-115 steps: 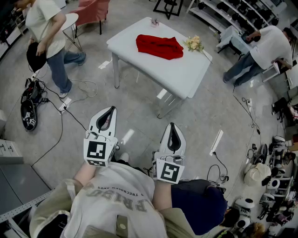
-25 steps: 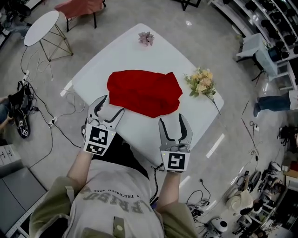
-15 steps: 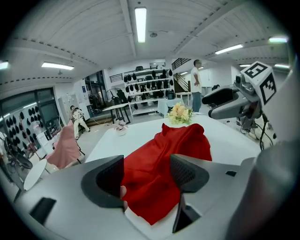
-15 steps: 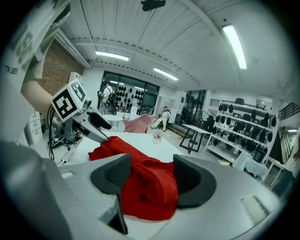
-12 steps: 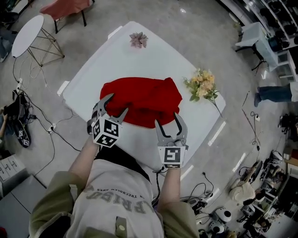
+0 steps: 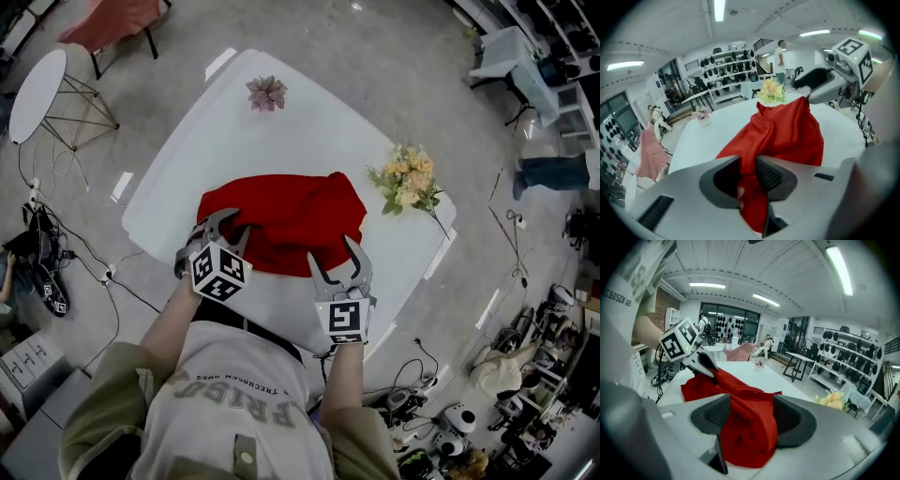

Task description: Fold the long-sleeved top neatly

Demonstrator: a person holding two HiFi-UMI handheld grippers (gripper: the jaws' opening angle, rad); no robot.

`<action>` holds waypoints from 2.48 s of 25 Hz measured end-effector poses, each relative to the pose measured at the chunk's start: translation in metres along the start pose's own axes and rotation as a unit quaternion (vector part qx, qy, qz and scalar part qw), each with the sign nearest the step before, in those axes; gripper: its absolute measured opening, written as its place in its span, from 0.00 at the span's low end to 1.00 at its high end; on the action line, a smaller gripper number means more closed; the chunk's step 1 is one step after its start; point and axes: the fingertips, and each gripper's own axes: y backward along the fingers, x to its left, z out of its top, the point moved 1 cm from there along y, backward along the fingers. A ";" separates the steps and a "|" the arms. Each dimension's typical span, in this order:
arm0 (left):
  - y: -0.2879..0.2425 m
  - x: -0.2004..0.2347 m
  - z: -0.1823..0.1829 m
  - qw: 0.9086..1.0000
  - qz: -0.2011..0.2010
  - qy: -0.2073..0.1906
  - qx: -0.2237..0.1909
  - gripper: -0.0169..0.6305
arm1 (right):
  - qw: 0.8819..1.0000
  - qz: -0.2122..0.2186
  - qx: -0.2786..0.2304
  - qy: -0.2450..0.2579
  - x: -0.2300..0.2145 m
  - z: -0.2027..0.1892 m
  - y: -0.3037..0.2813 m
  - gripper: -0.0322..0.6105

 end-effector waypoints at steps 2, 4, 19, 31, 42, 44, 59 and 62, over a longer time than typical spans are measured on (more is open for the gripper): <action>0.007 0.015 0.012 1.000 0.006 0.019 -0.021 0.12 | 1.000 0.005 0.012 0.001 0.001 -0.004 -0.003 0.47; 0.012 0.034 0.023 0.998 0.005 0.042 -0.037 0.10 | 1.000 0.009 0.018 0.004 0.000 -0.002 -0.007 0.47; -0.088 0.159 0.021 0.994 0.035 0.099 0.043 0.09 | 0.993 0.091 0.074 0.001 0.011 -0.010 -0.036 0.47; -0.086 0.172 0.012 0.986 0.043 0.153 0.039 0.27 | 0.979 0.138 0.138 0.063 0.019 -0.032 -0.051 0.40; 0.006 0.125 -0.017 0.991 0.025 0.132 0.020 0.32 | 0.997 0.030 0.065 0.003 -0.061 0.000 -0.058 0.15; 0.015 0.109 -0.029 0.991 0.017 0.132 0.026 0.32 | 0.998 0.013 0.062 0.008 -0.074 0.004 -0.064 0.15; 0.037 -0.028 -0.091 0.990 -0.074 0.081 0.093 0.51 | 0.995 0.068 0.029 -0.060 -0.079 -0.007 -0.024 0.49; 0.034 -0.039 -0.095 0.992 -0.065 0.060 0.093 0.51 | 0.994 0.090 0.041 -0.045 -0.059 -0.019 0.007 0.49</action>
